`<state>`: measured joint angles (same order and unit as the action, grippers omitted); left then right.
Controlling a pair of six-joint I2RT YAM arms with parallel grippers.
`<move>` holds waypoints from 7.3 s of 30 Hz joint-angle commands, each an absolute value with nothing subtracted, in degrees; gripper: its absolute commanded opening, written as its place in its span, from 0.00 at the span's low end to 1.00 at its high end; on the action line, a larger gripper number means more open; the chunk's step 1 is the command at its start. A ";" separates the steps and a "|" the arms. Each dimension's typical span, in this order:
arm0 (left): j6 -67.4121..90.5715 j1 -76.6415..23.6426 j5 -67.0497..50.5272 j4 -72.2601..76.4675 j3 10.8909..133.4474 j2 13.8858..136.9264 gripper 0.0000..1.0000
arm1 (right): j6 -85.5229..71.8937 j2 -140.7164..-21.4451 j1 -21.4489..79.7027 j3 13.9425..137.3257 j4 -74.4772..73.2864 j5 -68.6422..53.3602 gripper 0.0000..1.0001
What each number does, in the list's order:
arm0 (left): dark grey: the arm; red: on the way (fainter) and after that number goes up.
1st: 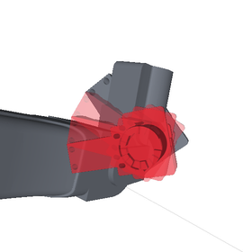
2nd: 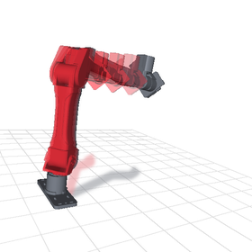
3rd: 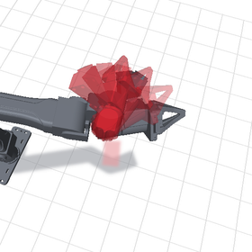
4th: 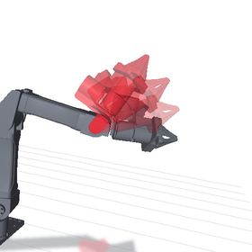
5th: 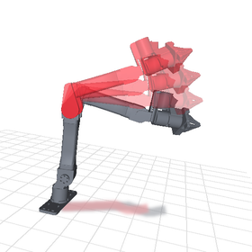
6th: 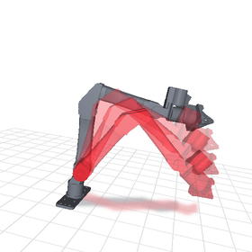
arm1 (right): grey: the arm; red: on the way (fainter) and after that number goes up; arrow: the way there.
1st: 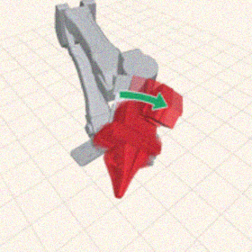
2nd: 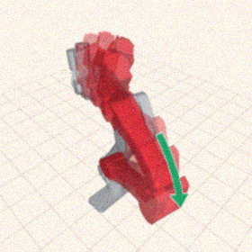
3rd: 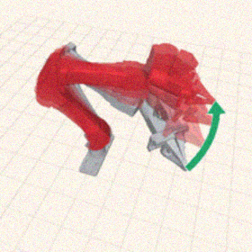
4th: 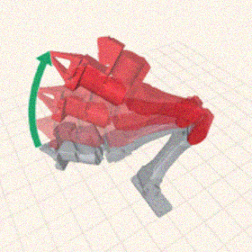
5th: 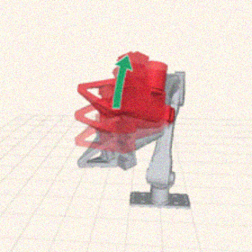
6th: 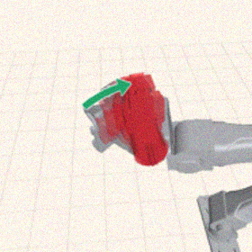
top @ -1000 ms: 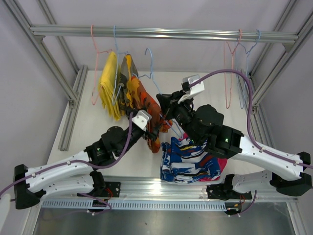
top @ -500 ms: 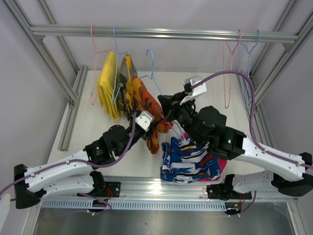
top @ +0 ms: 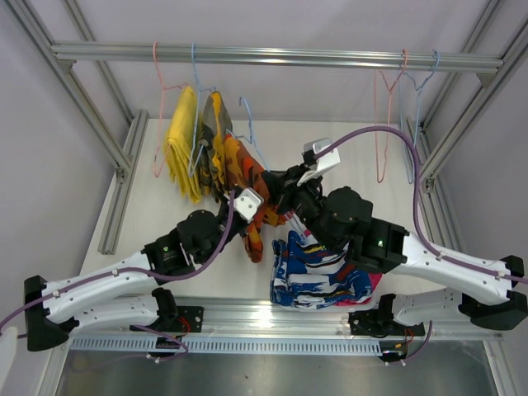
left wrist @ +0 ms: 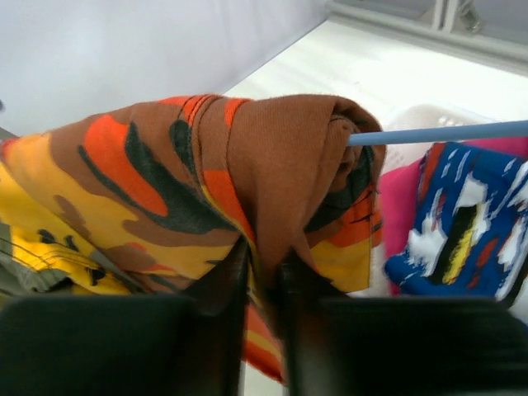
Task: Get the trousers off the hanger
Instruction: Remove the trousers from the hanger, then place the trousers in the bin.
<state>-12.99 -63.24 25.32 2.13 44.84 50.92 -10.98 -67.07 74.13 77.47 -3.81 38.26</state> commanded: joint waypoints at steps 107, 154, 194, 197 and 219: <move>7.39 -71.89 6.50 -16.00 72.07 43.68 0.01 | -14.59 -37.53 56.87 67.24 -19.25 46.67 0.00; 9.91 -86.24 28.48 -13.97 80.08 84.20 1.00 | -16.79 -24.44 56.78 64.69 -31.99 49.48 0.00; 32.69 -81.56 19.51 -33.40 71.46 87.63 0.99 | -18.54 -22.41 57.30 66.98 -35.60 47.02 0.00; 34.27 -82.00 18.55 -30.51 66.19 89.29 0.99 | -18.98 -22.59 57.30 66.27 -34.98 46.41 0.00; 32.78 -85.43 19.85 -38.30 76.02 94.96 0.99 | -16.88 -24.69 57.83 66.70 -35.07 45.88 0.00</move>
